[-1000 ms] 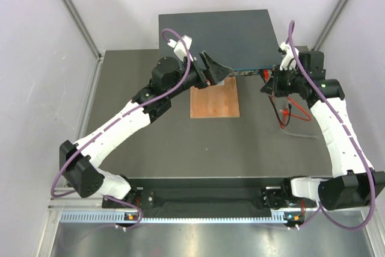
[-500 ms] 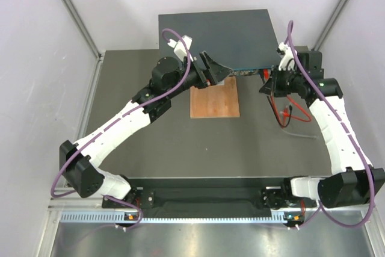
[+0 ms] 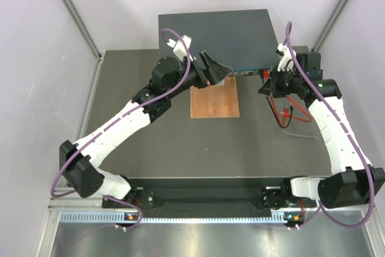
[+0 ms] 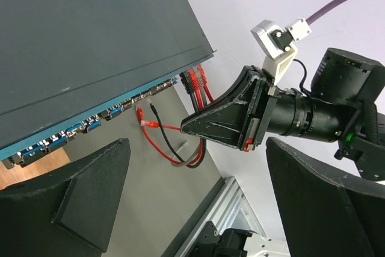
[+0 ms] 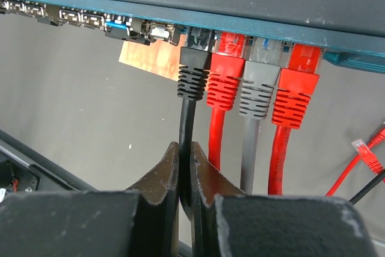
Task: Insert the plug into the switch port
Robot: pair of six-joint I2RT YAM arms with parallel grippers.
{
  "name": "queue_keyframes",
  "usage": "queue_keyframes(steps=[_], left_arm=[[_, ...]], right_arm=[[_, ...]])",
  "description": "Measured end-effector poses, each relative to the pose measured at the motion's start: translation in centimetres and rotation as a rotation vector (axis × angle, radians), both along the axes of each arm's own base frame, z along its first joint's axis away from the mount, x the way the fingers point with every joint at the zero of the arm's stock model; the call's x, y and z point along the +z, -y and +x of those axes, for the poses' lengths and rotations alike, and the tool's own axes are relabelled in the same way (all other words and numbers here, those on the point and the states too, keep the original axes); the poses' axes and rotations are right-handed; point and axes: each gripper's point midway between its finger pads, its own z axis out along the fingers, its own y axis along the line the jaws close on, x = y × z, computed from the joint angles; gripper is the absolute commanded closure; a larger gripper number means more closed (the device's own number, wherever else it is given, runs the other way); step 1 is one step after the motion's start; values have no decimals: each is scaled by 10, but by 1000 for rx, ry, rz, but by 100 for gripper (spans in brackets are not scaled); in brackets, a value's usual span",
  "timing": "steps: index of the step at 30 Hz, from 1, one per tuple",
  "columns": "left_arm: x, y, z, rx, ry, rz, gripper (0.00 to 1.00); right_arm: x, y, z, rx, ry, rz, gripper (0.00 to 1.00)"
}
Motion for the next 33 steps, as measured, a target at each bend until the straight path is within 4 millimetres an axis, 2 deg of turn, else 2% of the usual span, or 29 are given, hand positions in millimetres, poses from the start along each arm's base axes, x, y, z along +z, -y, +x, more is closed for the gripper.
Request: queue_keyframes(steps=[2, 4, 5, 7, 8, 11, 16, 19, 20, 23, 28, 31, 33], left_arm=[[0, 0, 1, 3, 7, 6, 1], [-1, -1, 1, 3, 17, 14, 1], [-1, -1, 1, 3, 22, 18, 1], [-1, -1, 2, 3, 35, 29, 1], [-2, -2, 2, 3, 40, 35, 1], [-1, -3, 2, 4, 56, 48, 1], [4, -9, 1, 10, 87, 63, 1], [11, -15, -1, 16, 112, 73, 1], [14, -18, -1, 18, 123, 78, 1], [27, -28, 2, 22, 173, 102, 1], [65, -58, 11, 31, 266, 164, 1], [95, -94, 26, 82, 328, 206, 1], [107, -120, 33, 122, 351, 239, 1]], right_arm=[[1, 0, 0, 7, 9, -7, 100], [2, 1, -1, 13, 19, -16, 95], [3, 2, -1, 17, 27, -23, 86], [7, 4, 1, 17, 54, -36, 75], [13, 4, 4, 18, 87, -40, 66], [28, 4, 4, 30, 157, -53, 52], [49, 17, -5, 1, 251, -110, 39], [58, 23, -12, -14, 285, -135, 26], [61, 24, -14, -18, 294, -139, 16], [73, 28, -21, -27, 328, -144, 0], [105, 28, -28, -33, 413, -114, 0], [121, 33, -29, -50, 449, -101, 0], [130, 41, -28, -73, 469, -100, 0]])
